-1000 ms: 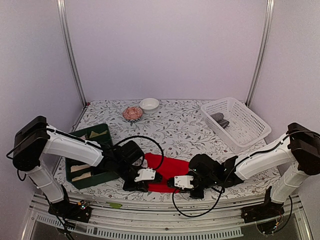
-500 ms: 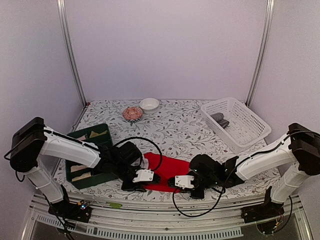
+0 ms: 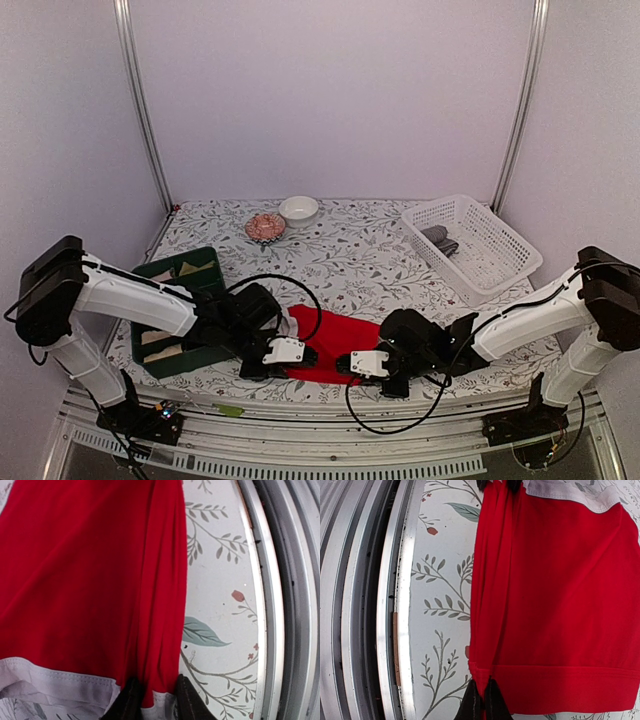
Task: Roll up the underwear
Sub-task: Pick up the underwear from the center of the board.
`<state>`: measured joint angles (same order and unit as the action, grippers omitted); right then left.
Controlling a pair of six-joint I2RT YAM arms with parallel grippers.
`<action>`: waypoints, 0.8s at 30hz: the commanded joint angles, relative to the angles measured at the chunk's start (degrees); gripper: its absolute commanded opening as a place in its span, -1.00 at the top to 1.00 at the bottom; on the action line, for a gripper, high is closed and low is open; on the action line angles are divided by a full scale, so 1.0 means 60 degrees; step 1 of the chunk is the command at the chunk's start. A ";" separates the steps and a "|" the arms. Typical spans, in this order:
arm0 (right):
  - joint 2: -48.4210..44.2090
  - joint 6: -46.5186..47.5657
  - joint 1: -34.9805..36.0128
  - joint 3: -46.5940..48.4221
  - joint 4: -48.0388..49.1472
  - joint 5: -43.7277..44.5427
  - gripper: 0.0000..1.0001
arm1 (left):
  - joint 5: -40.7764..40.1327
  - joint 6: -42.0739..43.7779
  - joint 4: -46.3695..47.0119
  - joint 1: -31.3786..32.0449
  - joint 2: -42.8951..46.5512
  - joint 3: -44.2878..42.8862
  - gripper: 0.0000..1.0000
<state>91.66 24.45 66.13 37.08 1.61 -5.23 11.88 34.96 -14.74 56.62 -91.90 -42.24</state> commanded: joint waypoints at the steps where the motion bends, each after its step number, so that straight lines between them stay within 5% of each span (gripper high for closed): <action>1: -0.0079 -0.0198 0.0056 -0.0309 -0.0756 0.0166 1.00 | -0.0508 0.0084 -0.0605 0.0054 -0.0348 0.0304 0.65; 4: -0.0304 -0.0250 0.0057 -0.0245 -0.0834 0.0177 1.00 | -0.0473 0.0062 -0.0816 0.0104 -0.0314 0.0092 1.00; 24: -0.1524 -0.0425 -0.1104 0.0417 -0.1972 -0.0889 1.00 | 0.0097 0.0562 -0.2432 -0.0786 -0.0148 -0.2227 1.00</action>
<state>83.55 21.80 61.71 37.95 -6.31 -8.97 12.86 36.29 -24.75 54.70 -91.94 -52.36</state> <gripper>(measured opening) 0.024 0.021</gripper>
